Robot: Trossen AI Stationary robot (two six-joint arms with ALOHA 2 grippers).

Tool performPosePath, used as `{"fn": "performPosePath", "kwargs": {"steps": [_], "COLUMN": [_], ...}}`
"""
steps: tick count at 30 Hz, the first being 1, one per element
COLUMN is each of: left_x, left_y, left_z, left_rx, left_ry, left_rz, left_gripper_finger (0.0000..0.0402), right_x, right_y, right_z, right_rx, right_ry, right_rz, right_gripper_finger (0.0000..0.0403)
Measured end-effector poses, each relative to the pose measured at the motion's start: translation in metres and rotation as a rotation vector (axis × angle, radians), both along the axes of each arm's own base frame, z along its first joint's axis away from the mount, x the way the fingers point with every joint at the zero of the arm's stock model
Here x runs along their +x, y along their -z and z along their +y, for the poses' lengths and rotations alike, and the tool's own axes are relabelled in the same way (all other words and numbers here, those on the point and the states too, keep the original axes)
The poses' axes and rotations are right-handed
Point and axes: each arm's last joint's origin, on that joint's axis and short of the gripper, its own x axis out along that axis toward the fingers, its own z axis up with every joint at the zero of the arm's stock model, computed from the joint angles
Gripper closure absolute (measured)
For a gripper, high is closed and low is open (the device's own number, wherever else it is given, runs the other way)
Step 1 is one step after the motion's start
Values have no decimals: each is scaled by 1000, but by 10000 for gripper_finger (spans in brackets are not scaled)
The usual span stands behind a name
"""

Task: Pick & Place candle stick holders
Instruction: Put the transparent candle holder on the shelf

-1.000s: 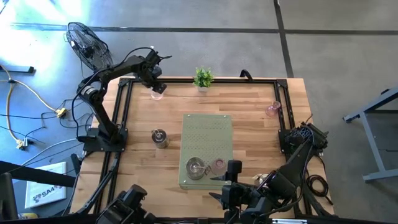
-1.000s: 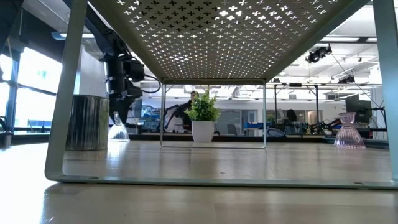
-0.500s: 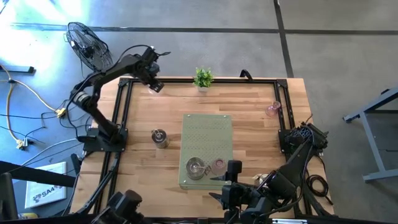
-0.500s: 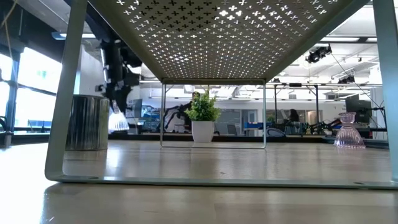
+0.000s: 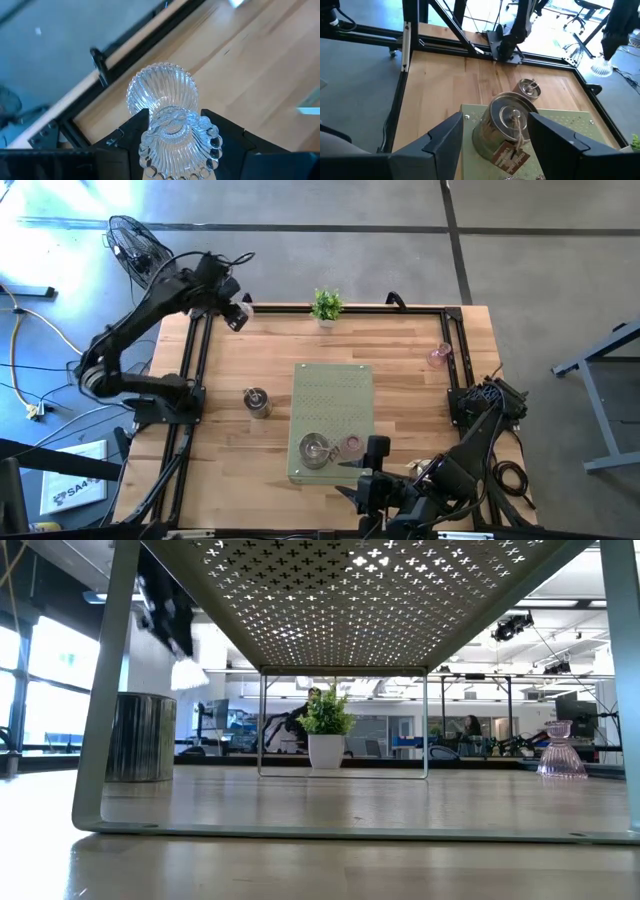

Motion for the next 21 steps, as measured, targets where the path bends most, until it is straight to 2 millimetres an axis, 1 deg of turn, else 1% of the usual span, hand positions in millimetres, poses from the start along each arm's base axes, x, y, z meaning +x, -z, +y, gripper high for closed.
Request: {"fn": "performPosePath", "kwargs": {"steps": [5, 8, 10, 14, 18, 21], "left_x": [-10, -13, -14, -15, -16, -15], "left_y": [-21, -28, -29, -30, -30, -30], "left_z": [-29, -39, -44, -47, -47, -47], "left_rx": [87, 107, 111, 109, 108, 107], "left_ry": [38, 51, 64, 67, 66, 67], "left_rz": [-73, -103, -108, -110, -110, -112], "left_gripper_finger": [242, 242, 242, 241, 241, 241], "right_x": [6, 13, 19, 30, 40, 44], "right_y": [0, 0, 0, -1, 0, 0], "right_z": [-5, -10, -15, -29, -43, -50], "right_rx": [17, 46, 97, 135, 132, 123], "right_ry": [-20, -27, -36, -5, 43, 62], "right_rz": [22, 26, 39, 42, 40, 38], "right_gripper_finger": [187, 187, 187, 187, 187, 186]}}
